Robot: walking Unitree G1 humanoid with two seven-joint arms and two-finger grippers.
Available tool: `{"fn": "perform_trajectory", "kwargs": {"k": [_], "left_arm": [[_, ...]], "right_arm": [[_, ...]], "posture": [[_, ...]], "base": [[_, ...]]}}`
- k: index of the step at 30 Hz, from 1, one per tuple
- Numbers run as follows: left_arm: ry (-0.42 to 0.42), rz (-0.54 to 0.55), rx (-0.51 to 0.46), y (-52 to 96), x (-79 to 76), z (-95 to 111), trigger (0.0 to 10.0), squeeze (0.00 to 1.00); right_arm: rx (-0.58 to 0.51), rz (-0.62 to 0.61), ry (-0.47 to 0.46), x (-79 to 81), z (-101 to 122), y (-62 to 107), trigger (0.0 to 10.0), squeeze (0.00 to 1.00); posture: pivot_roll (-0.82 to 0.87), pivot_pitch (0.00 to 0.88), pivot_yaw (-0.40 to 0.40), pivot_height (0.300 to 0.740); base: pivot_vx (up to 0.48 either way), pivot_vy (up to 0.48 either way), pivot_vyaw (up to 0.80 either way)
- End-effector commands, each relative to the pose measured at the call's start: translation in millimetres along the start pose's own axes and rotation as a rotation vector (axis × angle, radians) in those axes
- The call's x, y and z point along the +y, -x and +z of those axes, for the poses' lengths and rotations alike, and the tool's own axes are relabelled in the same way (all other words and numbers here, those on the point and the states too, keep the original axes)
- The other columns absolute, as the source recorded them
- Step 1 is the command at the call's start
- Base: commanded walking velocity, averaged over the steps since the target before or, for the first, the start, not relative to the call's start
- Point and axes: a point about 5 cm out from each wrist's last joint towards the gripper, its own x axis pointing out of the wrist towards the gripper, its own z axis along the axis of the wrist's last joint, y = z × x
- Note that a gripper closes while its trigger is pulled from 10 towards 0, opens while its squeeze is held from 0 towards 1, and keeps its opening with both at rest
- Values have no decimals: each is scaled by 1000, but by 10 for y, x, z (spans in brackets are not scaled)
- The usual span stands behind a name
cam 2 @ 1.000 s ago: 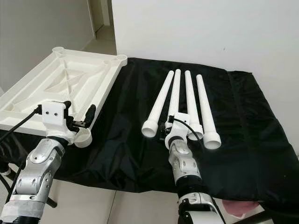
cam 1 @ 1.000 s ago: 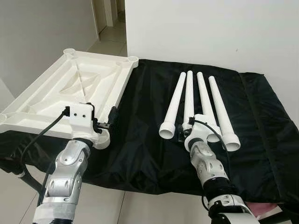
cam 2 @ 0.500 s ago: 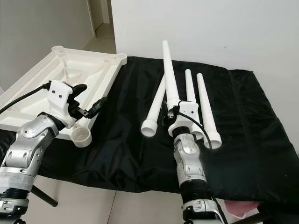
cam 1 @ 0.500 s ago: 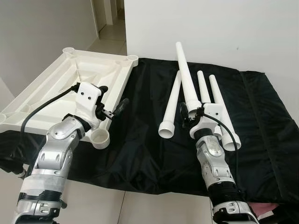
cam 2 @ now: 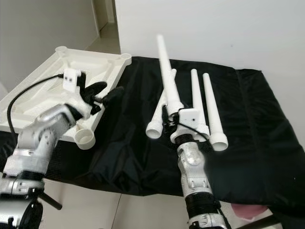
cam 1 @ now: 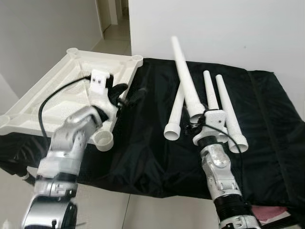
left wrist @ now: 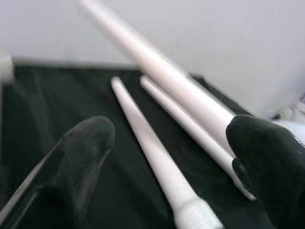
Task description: Building children table
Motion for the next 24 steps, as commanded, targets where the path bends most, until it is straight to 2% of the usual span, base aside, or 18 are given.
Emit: {"fn": "perform_trajectory", "kwargs": {"k": [1,2,4,5,6,8,10,11,12,13,16,19,22,24], "left_arm": [[55,-164,41,30,-41,-90,10000,0],[55,-164,41,30,-41,-90,10000,0],[201,-196,99,-67,-50,-98,10000,0],[201,-196,99,-67,-50,-98,10000,0],[249,-203,134,-115,-50,-110,10000,0],[249,-203,134,-115,-50,-110,10000,0],[296,-188,173,-181,-40,-132,10000,0],[296,-188,173,-181,-40,-132,10000,0],[343,-183,182,-228,-48,-117,10000,0],[343,-183,182,-228,-48,-117,10000,0],[451,-188,166,-325,-70,-22,10000,0],[478,-189,166,-338,-68,-1,10000,0],[597,-200,124,-377,-39,123,10000,0],[597,-200,124,-377,-39,123,10000,0]], "right_arm": [[-46,21,12,24,69,-8,10000,0],[-46,21,12,24,69,-8,10000,0],[-91,119,14,164,146,-41,10000,0],[-91,119,14,164,146,-41,10000,0],[-114,169,12,243,185,-56,10000,0],[-114,169,12,243,185,-56,10000,0],[-142,238,13,354,235,-72,10000,0],[-142,238,13,354,235,-72,10000,0],[-152,269,10,413,251,-80,10000,0],[-152,269,10,413,251,-80,10000,0],[-169,342,27,535,265,-75,10000,0],[-174,356,32,555,267,-67,10000,0],[-178,407,59,613,255,-31,10000,0],[-178,407,59,613,255,-31,10000,0]], "posture": [[-53,0,56,740],[-53,0,56,740],[-59,0,64,740],[-59,0,64,740],[-59,0,66,740],[-59,0,66,740],[-59,0,66,740],[-59,0,66,740],[-59,0,64,740],[-59,0,64,740],[-61,0,64,740],[-60,0,61,740],[-64,0,64,740],[-64,0,64,740]], "base": [[0,0,0],[0,0,0],[0,0,0],[0,0,0],[0,0,0],[0,0,0],[0,0,0],[0,0,0],[0,0,0],[0,0,0],[0,0,0],[0,0,0],[0,0,0],[0,0,0]]}}
